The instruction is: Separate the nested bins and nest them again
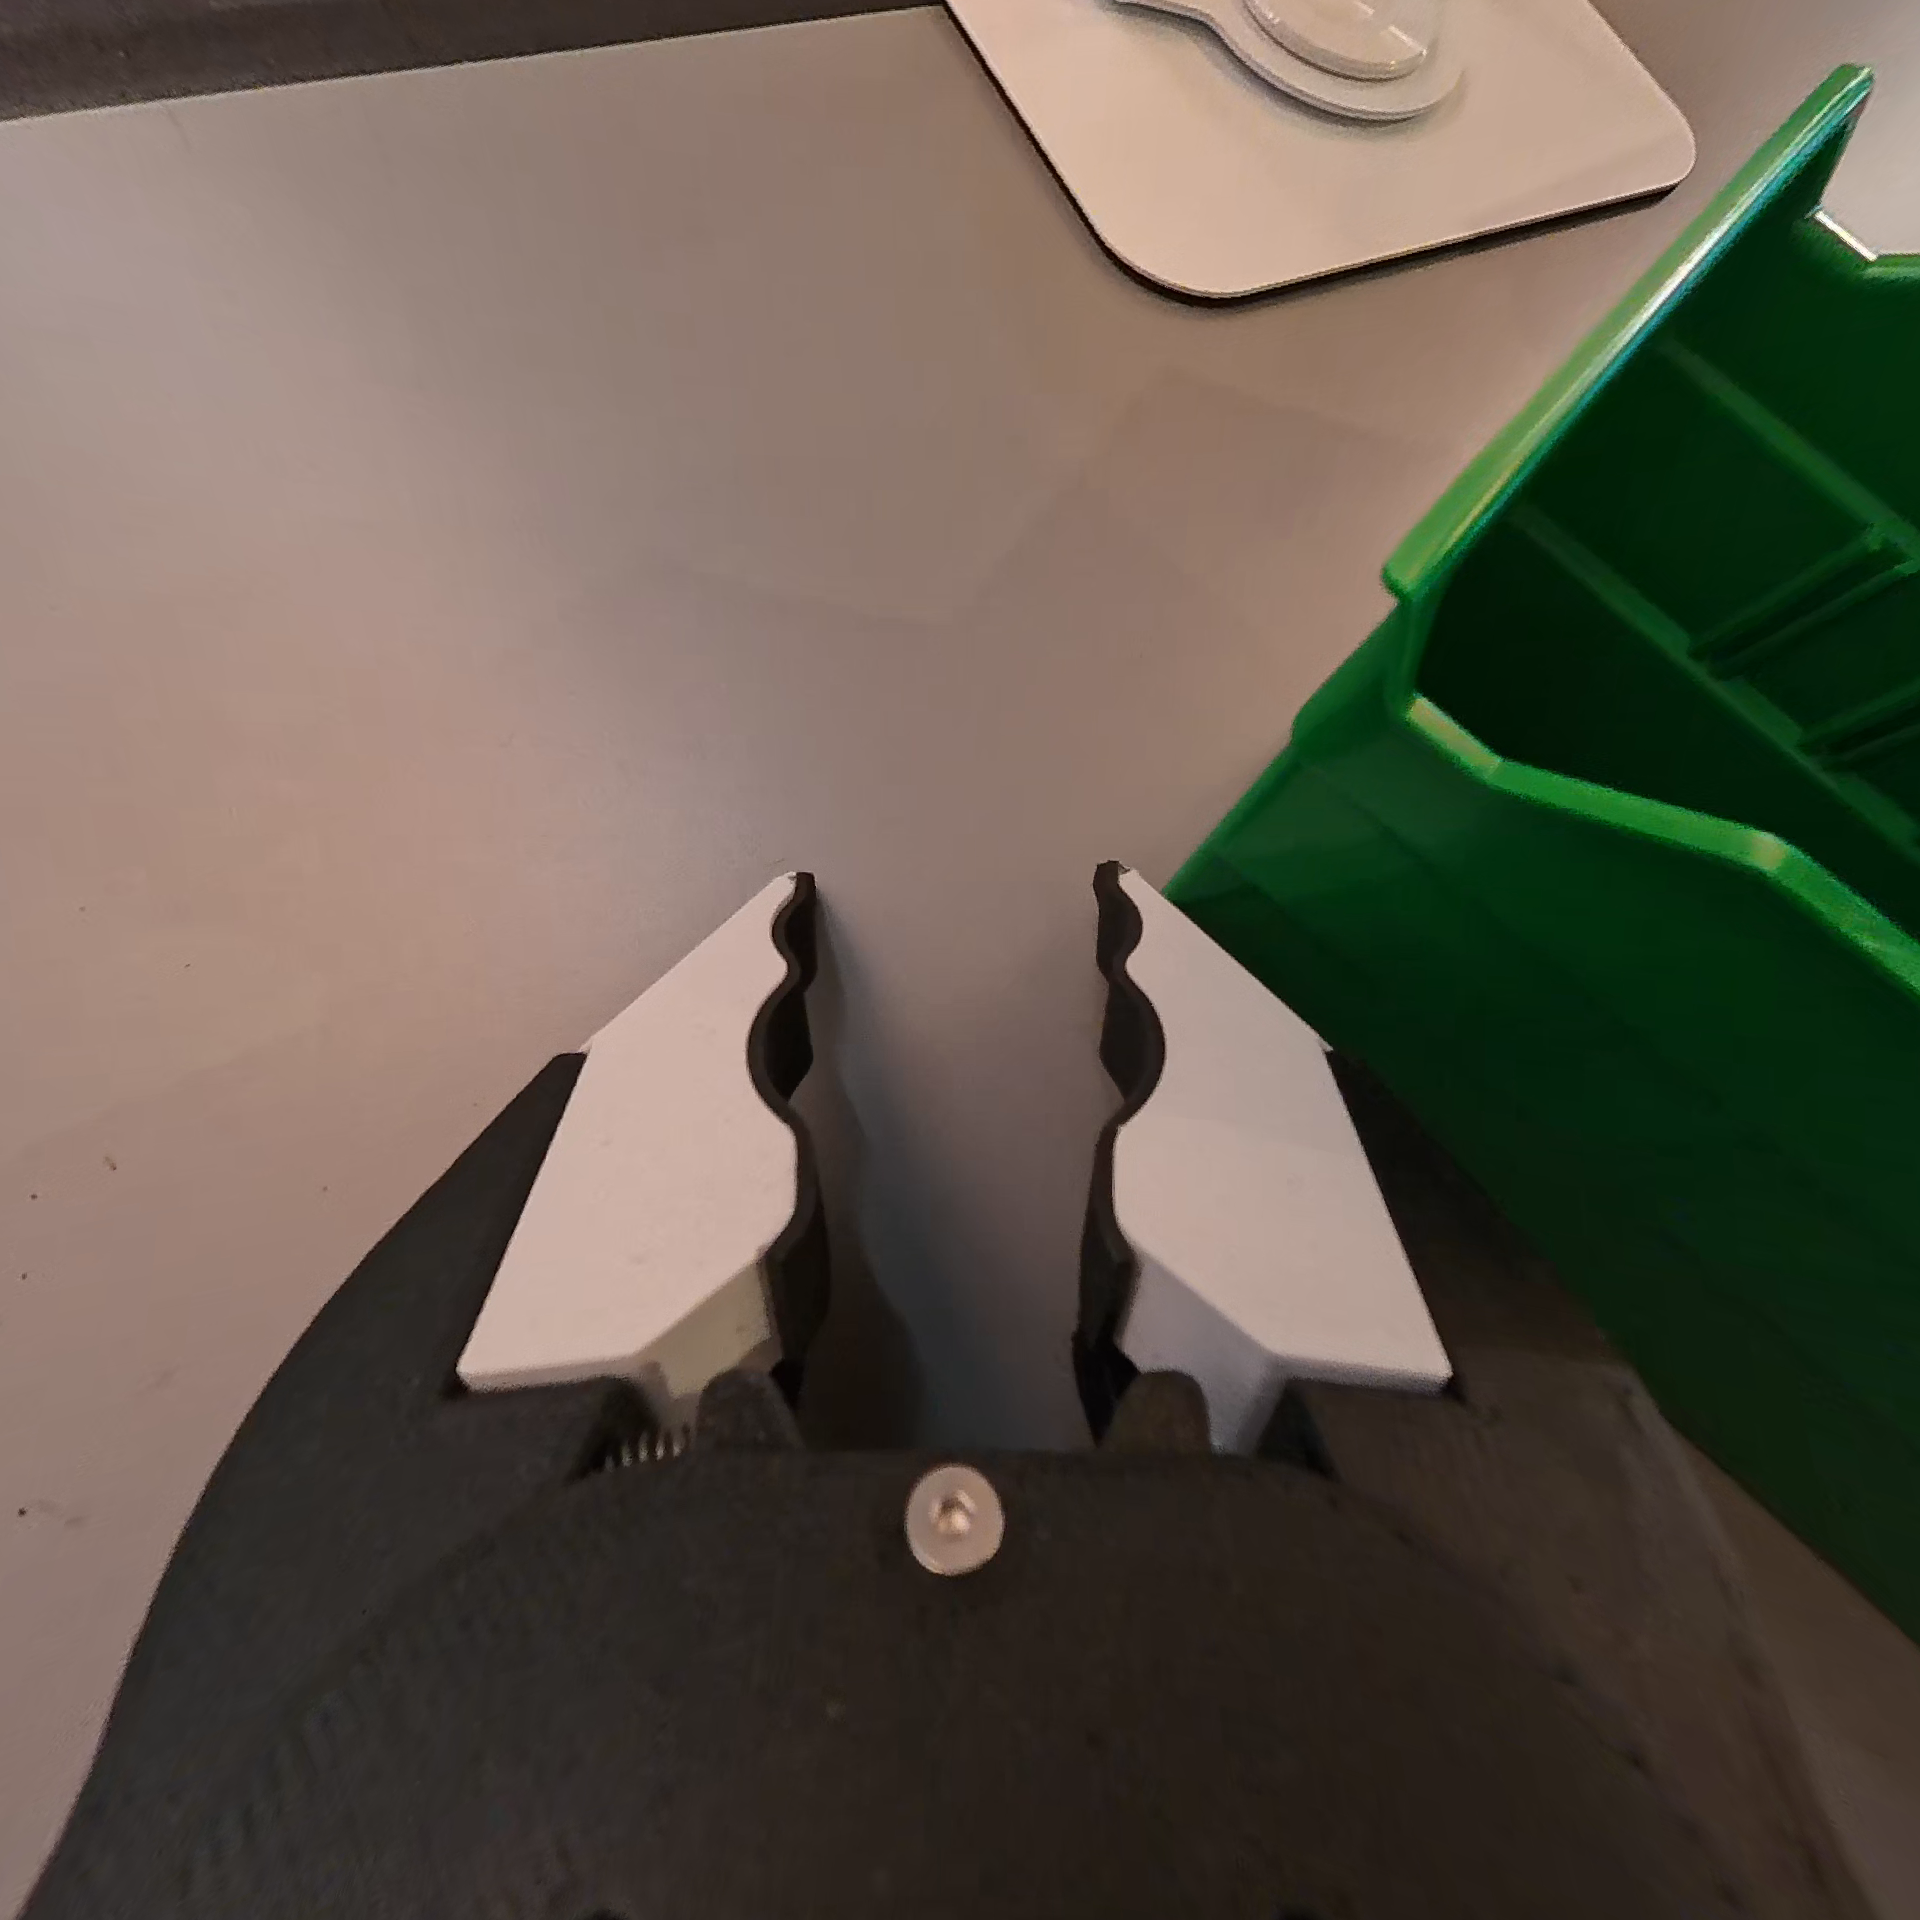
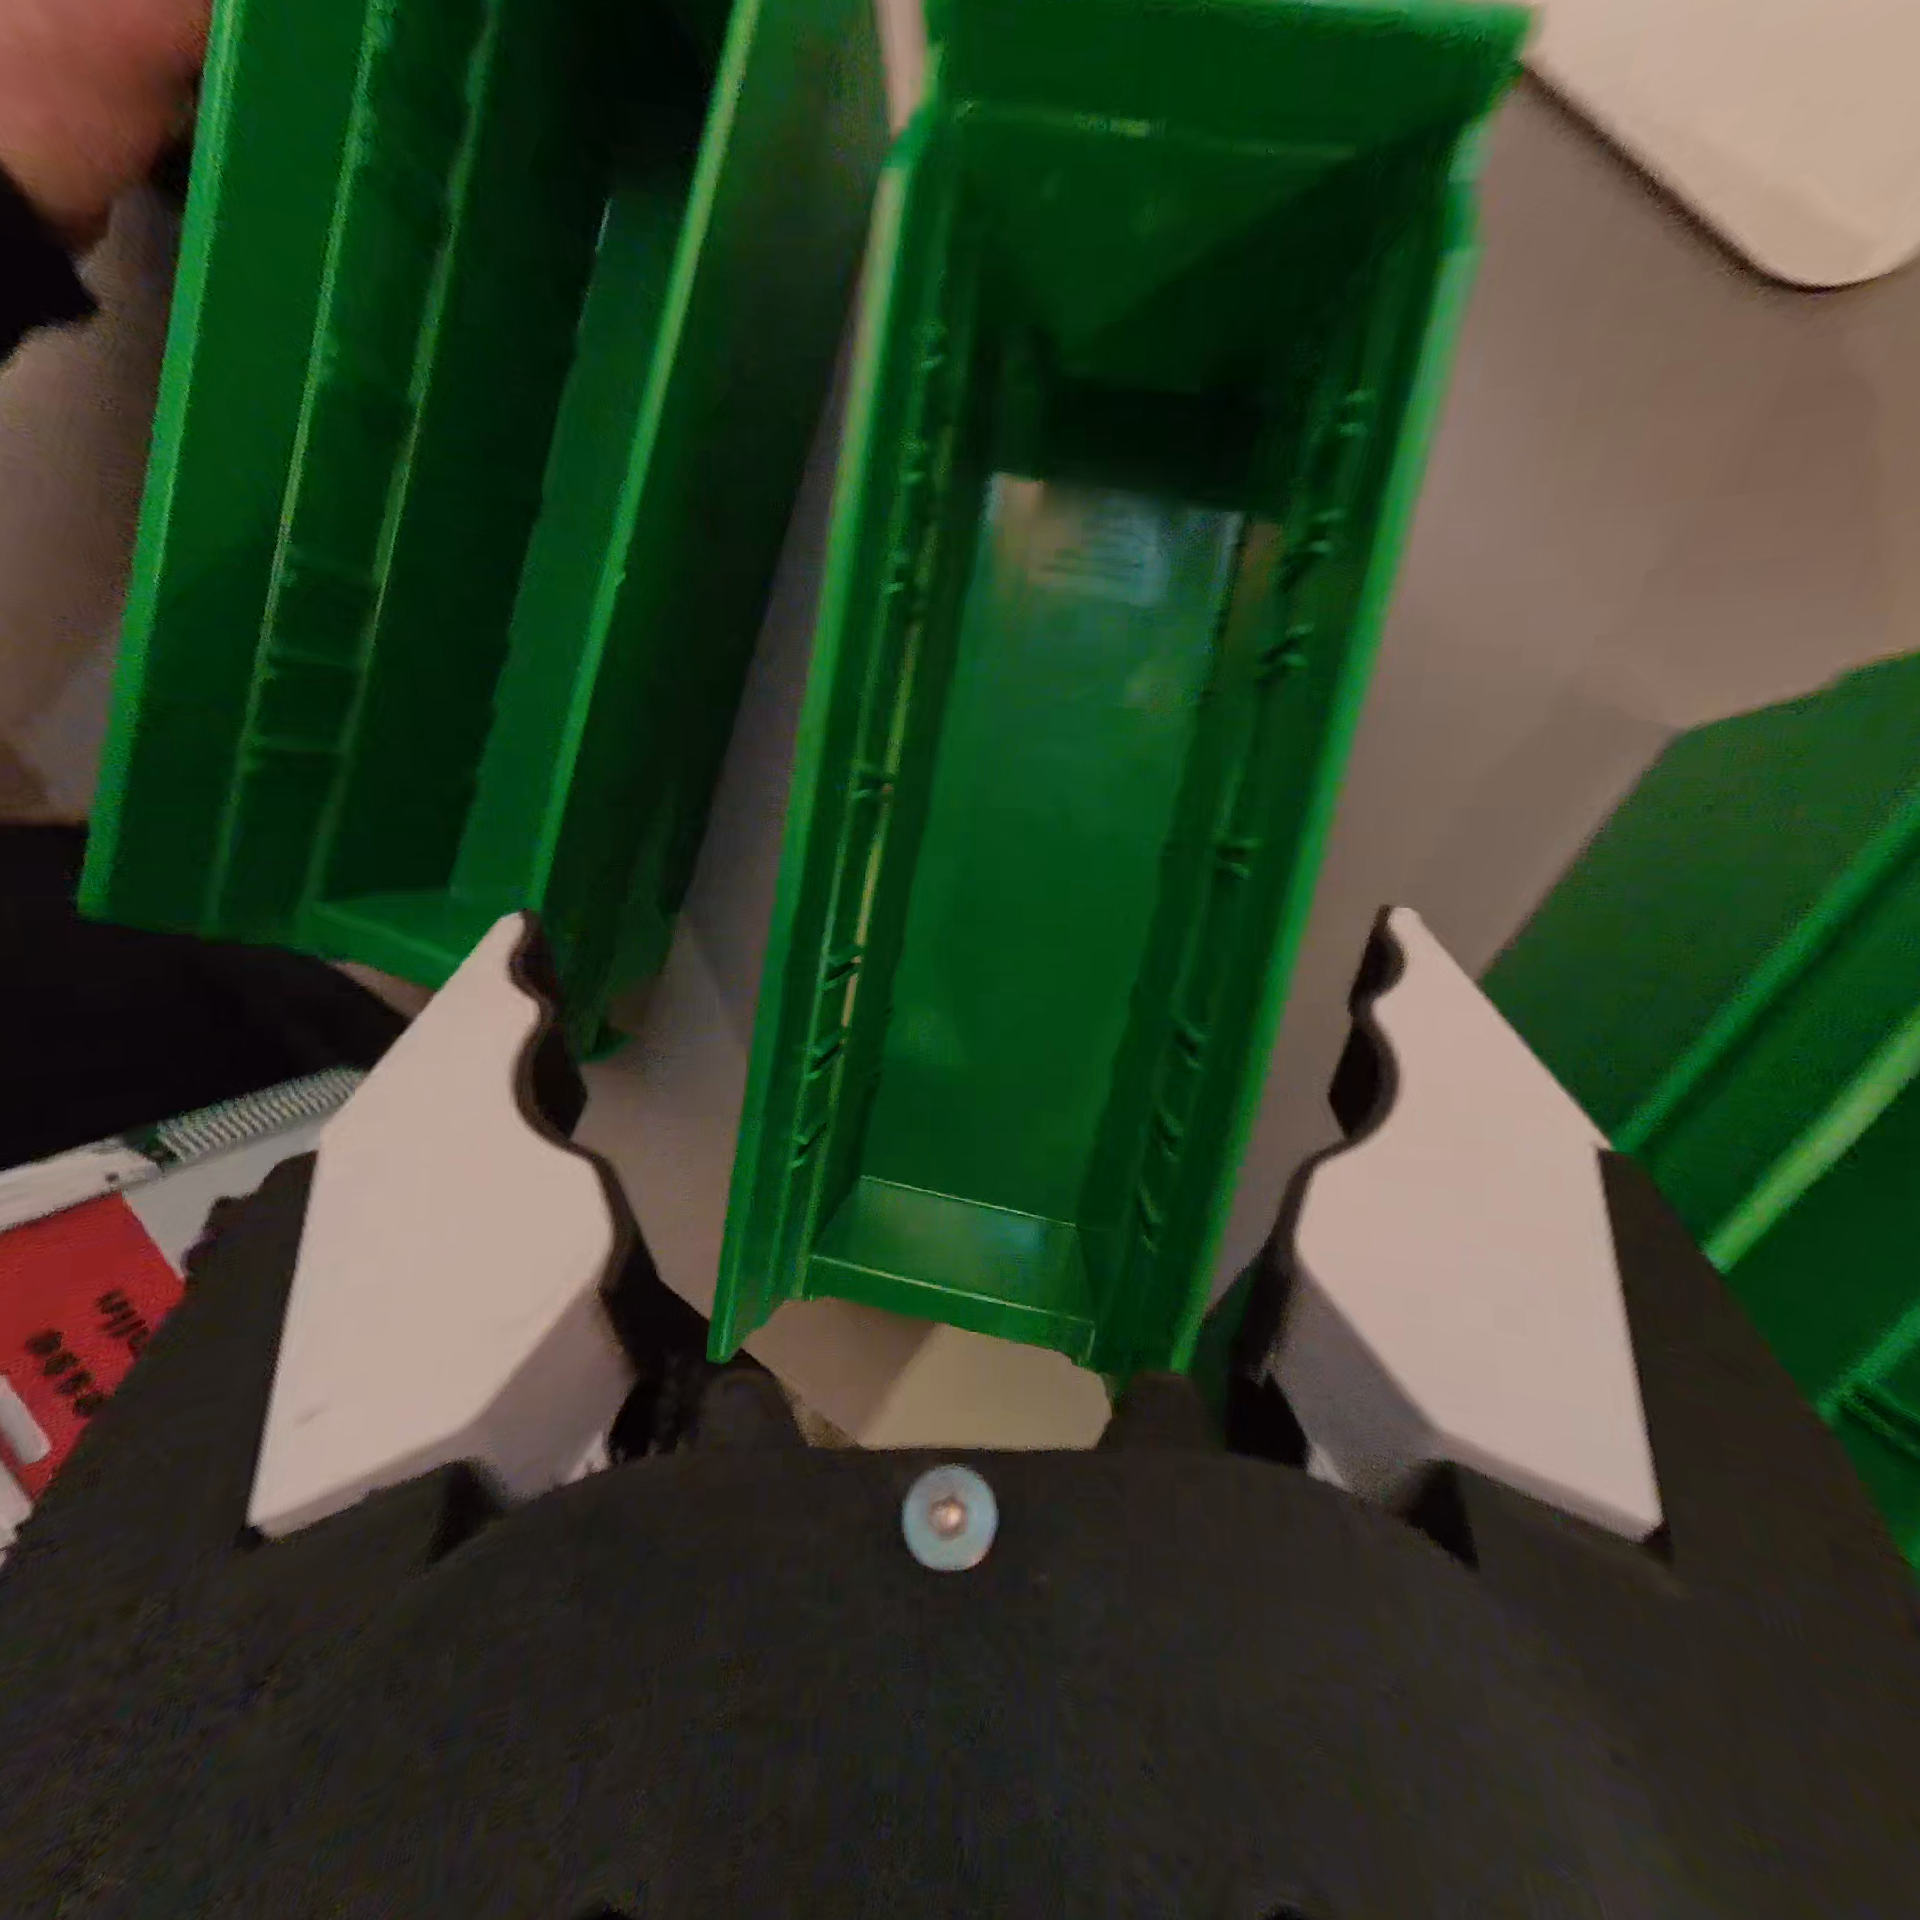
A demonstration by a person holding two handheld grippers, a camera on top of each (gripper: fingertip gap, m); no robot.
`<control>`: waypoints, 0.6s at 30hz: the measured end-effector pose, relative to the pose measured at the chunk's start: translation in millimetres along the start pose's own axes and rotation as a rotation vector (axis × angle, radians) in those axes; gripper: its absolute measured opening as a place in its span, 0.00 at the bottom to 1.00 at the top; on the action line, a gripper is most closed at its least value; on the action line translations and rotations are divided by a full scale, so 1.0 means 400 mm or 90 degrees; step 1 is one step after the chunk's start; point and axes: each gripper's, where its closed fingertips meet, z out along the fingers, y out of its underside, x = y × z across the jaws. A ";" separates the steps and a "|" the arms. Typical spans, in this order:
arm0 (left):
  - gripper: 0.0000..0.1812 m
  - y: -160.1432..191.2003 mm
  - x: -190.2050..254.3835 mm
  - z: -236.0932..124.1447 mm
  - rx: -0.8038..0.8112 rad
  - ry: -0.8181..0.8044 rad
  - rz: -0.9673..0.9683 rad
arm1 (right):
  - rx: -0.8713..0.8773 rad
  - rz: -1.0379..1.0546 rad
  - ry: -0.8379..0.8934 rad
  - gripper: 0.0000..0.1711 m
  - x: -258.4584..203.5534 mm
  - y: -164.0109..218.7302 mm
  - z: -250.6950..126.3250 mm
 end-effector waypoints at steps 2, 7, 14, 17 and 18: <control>0.29 0.000 0.000 0.000 0.000 0.001 0.000 | -0.048 -0.029 0.036 0.87 0.005 0.018 0.036; 0.29 0.000 0.006 0.000 -0.001 0.010 0.003 | -0.125 -0.017 0.056 0.86 0.045 0.046 0.111; 0.29 0.000 0.007 -0.001 0.002 0.013 0.002 | -0.116 0.016 0.030 0.67 0.052 0.027 0.107; 0.29 0.000 0.007 -0.001 0.000 0.010 0.005 | -0.087 0.037 0.018 0.64 0.055 0.000 0.067; 0.29 0.001 0.007 0.000 -0.001 0.010 0.005 | -0.069 0.045 0.018 0.63 0.061 -0.017 0.041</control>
